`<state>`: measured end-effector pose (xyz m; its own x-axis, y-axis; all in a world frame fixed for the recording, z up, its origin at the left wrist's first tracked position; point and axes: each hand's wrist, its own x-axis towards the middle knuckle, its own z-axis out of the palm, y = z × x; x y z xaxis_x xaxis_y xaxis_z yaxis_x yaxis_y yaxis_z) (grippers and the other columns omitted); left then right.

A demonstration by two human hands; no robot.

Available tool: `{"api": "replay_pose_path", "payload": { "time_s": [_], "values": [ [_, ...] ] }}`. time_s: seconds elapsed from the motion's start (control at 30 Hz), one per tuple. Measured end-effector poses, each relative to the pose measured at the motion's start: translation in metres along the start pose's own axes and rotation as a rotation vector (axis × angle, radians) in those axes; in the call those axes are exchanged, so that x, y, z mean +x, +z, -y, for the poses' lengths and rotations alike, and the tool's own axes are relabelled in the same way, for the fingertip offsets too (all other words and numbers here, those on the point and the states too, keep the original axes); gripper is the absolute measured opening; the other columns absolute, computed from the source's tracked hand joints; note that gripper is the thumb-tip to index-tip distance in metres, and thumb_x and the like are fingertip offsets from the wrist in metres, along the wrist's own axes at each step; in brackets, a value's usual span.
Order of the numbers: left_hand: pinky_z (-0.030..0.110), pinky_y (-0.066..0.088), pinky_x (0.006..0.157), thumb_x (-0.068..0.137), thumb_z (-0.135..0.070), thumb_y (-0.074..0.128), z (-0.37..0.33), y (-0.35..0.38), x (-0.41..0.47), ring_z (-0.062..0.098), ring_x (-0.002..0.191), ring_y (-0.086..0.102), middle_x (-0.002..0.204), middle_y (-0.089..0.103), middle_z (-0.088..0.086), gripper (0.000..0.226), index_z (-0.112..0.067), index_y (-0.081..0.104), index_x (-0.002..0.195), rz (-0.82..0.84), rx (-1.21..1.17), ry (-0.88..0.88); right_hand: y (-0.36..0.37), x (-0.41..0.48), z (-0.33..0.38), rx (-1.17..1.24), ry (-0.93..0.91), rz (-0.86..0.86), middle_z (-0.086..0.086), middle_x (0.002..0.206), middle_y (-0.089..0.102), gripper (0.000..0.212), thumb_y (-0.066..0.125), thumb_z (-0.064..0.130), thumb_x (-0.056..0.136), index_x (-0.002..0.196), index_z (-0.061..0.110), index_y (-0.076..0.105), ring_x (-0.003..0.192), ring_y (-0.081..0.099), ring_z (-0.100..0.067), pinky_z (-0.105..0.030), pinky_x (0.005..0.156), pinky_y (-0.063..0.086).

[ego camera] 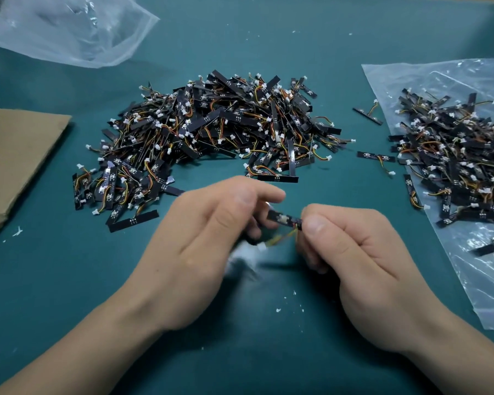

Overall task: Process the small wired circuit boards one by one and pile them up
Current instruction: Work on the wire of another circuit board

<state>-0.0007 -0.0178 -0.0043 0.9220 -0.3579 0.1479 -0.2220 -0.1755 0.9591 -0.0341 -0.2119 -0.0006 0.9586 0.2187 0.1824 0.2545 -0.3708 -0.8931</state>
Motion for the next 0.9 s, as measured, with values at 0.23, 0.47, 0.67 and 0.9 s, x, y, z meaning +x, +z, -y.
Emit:
{"api": "replay_pose_path", "payload": {
  "time_s": [0.23, 0.47, 0.67, 0.9],
  "values": [
    [0.037, 0.044, 0.059, 0.101, -0.041, 0.049, -0.007, 0.0, -0.002, 0.023, 0.062, 0.055, 0.067, 0.059, 0.001, 0.031, -0.032, 0.066, 0.076, 0.109, 0.13, 0.113, 0.001, 0.001, 0.001, -0.078, 0.001, -0.043, -0.005, 0.063, 0.041, 0.041, 0.038, 0.038, 0.103, 0.067, 0.018, 0.039, 0.057, 0.037, -0.011, -0.029, 0.054, 0.033],
    [0.028, 0.043, 0.053, 0.097, -0.039, 0.057, -0.009, 0.003, -0.002, 0.017, 0.056, 0.054, 0.065, 0.062, 0.0, 0.031, -0.02, 0.067, 0.074, -0.002, 0.219, 0.117, 0.002, 0.001, 0.0, -0.058, 0.007, -0.019, 0.005, 0.064, 0.05, 0.033, 0.04, 0.038, 0.103, 0.075, 0.026, 0.052, 0.061, 0.047, -0.016, -0.028, 0.057, 0.038],
    [0.034, 0.044, 0.057, 0.097, -0.035, 0.054, -0.011, 0.002, -0.002, 0.021, 0.06, 0.054, 0.066, 0.059, 0.003, 0.029, -0.02, 0.064, 0.075, 0.025, 0.207, 0.103, 0.002, 0.001, 0.001, -0.095, 0.006, 0.007, 0.005, 0.065, 0.053, 0.03, 0.04, 0.036, 0.102, 0.077, 0.027, 0.054, 0.064, 0.052, -0.019, -0.027, 0.059, 0.04],
    [0.034, 0.042, 0.058, 0.097, -0.019, 0.059, -0.011, 0.003, -0.001, 0.02, 0.059, 0.052, 0.064, 0.058, 0.002, 0.024, -0.017, 0.067, 0.074, 0.009, 0.251, 0.108, 0.002, 0.001, 0.0, -0.135, 0.011, -0.001, 0.007, 0.064, 0.053, 0.03, 0.042, 0.032, 0.103, 0.076, 0.027, 0.053, 0.061, 0.051, -0.015, -0.018, 0.058, 0.035]
  ]
}}
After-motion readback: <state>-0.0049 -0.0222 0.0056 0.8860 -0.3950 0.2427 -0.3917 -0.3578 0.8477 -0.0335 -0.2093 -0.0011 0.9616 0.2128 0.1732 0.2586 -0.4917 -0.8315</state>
